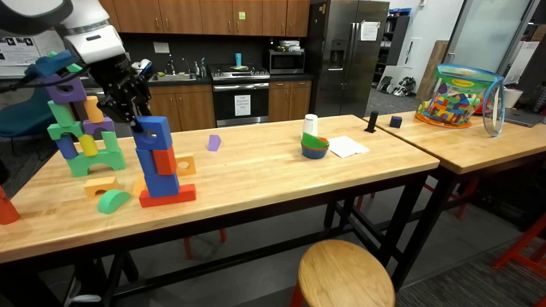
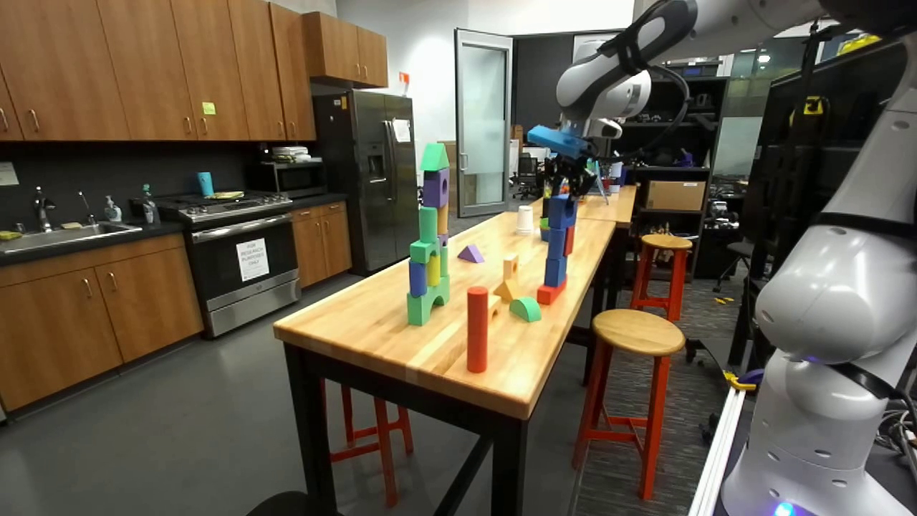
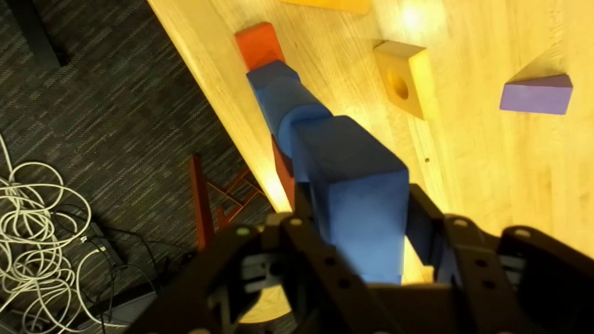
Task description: Put the blue item on the table
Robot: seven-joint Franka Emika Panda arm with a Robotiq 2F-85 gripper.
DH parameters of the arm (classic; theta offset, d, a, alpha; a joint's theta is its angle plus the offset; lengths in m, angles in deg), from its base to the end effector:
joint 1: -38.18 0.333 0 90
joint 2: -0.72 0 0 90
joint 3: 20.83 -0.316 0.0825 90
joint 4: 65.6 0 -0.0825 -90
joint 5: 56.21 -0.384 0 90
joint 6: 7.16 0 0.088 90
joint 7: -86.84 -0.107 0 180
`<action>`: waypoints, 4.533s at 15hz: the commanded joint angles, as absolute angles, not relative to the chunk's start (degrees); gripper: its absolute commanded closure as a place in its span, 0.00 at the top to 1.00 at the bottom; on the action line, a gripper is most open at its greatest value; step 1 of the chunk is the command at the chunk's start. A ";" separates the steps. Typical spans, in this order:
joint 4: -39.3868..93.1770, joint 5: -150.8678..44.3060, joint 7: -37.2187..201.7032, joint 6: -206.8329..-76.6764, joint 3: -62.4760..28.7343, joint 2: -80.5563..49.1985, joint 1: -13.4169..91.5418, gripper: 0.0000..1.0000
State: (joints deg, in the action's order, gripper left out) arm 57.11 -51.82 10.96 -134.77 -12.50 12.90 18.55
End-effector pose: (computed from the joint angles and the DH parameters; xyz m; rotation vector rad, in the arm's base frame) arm 0.4549 -0.2489 0.5242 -1.9079 2.3457 -0.4349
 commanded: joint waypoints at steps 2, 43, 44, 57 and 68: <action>55.72 -51.16 10.62 -133.03 -11.79 12.68 19.58 0.16; 73.65 -44.86 64.78 -132.50 -20.80 25.55 28.71 0.41; 73.81 -44.82 65.68 -132.50 -20.76 25.50 28.78 0.41; 77.66 -55.59 76.19 -138.18 -19.99 26.21 35.23 0.16; 80.05 -55.69 74.46 -142.09 -21.44 24.55 34.44 0.16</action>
State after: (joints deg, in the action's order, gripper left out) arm 79.61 -55.61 74.25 -140.81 -21.08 24.86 34.55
